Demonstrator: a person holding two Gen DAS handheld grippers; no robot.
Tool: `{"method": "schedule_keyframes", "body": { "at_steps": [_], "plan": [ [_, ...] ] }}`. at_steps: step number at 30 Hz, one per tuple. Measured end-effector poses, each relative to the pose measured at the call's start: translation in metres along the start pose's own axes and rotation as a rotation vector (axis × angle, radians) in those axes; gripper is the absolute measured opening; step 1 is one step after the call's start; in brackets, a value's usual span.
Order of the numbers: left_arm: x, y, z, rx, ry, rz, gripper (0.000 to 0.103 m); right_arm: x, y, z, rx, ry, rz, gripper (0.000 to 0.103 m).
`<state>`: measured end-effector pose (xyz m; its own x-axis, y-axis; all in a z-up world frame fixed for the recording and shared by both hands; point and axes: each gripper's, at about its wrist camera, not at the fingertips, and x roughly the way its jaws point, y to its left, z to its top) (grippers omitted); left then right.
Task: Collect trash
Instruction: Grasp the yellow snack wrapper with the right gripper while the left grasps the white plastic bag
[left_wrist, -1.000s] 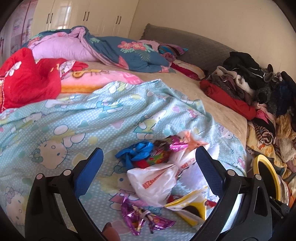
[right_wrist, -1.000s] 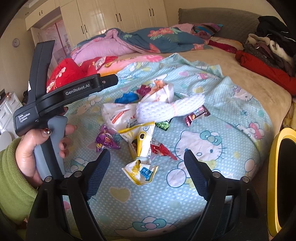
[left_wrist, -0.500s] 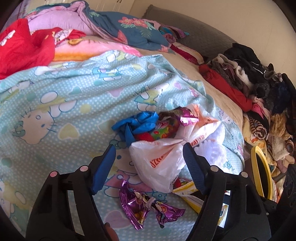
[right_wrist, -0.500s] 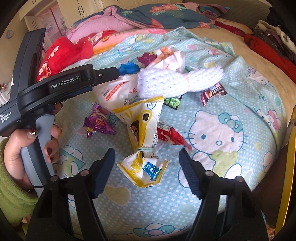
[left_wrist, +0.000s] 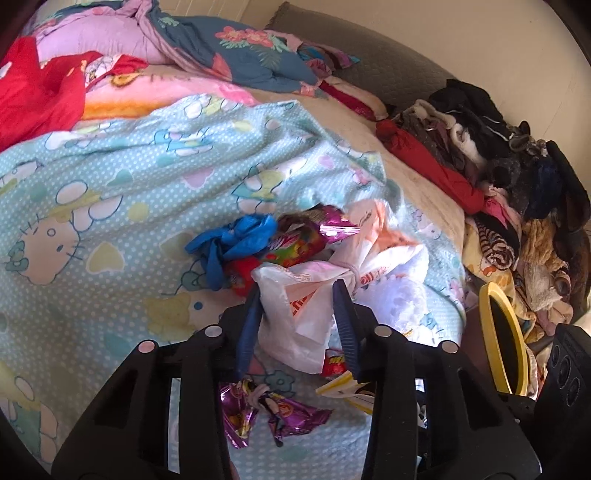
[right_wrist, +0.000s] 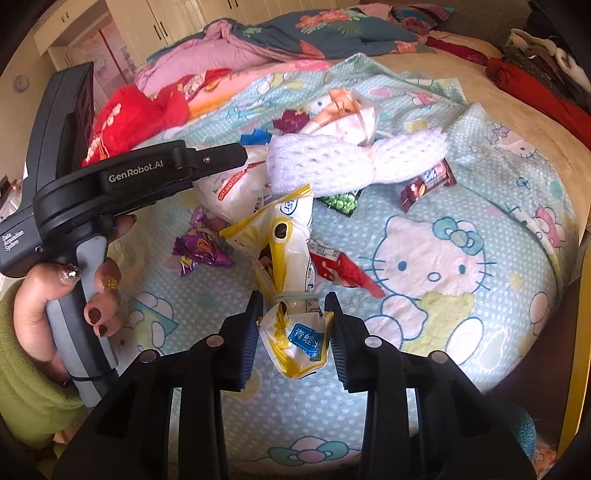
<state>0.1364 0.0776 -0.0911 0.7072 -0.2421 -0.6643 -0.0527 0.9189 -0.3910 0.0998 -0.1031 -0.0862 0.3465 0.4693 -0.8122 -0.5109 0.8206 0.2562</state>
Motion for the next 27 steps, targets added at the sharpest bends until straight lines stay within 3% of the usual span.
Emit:
{"method": "schedule_keyframes", "body": {
  "at_steps": [3,14,27],
  "plan": [
    [-0.011,-0.006,0.006,0.011,-0.038,-0.014,0.021,-0.015,-0.003,0.0,-0.003,-0.04,0.008,0.032],
    [-0.054,-0.025,0.031,0.019,-0.196,-0.012,0.019,-0.057,0.001,0.012,-0.024,-0.15,0.064,0.031],
    [-0.072,-0.047,0.045,0.032,-0.241,-0.044,0.018,-0.1,-0.029,0.025,0.017,-0.27,0.027,0.031]
  ]
}}
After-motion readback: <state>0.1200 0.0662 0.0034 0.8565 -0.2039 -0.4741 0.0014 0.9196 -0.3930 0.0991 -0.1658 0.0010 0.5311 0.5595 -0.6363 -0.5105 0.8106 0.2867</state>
